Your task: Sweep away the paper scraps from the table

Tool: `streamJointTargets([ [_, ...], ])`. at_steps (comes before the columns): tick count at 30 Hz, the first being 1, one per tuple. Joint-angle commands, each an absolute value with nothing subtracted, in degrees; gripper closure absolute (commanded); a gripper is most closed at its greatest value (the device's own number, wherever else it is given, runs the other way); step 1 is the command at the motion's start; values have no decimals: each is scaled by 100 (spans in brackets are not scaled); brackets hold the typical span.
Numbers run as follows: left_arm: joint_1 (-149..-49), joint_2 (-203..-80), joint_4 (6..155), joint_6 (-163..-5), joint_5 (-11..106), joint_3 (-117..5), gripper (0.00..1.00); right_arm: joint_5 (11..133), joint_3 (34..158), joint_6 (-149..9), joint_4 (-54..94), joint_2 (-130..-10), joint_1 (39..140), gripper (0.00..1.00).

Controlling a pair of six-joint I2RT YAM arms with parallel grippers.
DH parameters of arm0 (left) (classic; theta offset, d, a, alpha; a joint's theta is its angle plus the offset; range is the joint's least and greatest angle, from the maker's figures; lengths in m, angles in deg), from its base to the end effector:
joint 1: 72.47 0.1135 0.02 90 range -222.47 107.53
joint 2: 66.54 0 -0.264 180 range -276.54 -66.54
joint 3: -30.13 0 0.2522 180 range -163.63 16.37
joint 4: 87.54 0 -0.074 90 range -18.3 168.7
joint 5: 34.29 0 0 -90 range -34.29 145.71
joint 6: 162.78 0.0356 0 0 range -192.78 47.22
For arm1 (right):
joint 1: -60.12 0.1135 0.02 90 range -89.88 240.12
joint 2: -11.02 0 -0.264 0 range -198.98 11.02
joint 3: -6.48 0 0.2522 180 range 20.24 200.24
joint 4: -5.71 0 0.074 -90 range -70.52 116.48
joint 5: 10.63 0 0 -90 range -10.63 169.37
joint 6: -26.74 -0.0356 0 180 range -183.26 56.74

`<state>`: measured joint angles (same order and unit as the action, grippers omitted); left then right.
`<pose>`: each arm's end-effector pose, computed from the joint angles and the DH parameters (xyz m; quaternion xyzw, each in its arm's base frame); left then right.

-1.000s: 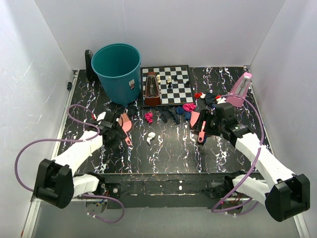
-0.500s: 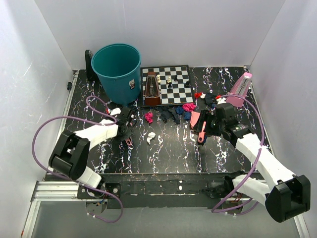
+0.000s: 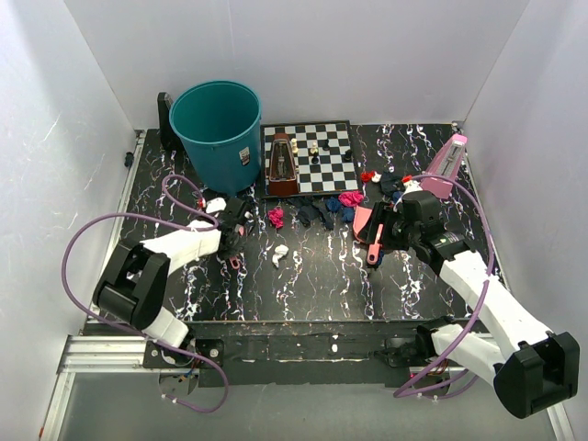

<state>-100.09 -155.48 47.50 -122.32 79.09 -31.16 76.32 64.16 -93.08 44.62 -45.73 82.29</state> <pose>0.2461 -0.1128 0.1586 -0.2141 0.9445 0.0643 0.2406 0.1972 0.0824 0.2710 0.0483 0.8972 0.2136 0.3835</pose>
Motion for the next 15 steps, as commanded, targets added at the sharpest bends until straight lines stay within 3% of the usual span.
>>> streamJointTargets([
  [1, -10042, -14961, 4873, -11683, 7455, -3127, 85, 7620, 6515, -9314, 4330, -4593, 8262, 25],
  [8, -10042, -13757, 5153, -11321, 4863, -3294, 86, 7568, 6559, -9384, 4224, -4681, 8253, 25],
  [15, -10051, -12692, 5479, -11182, 3841, -3320, 84, 7050, 6752, -9122, 4101, -4892, 8253, 24],
])
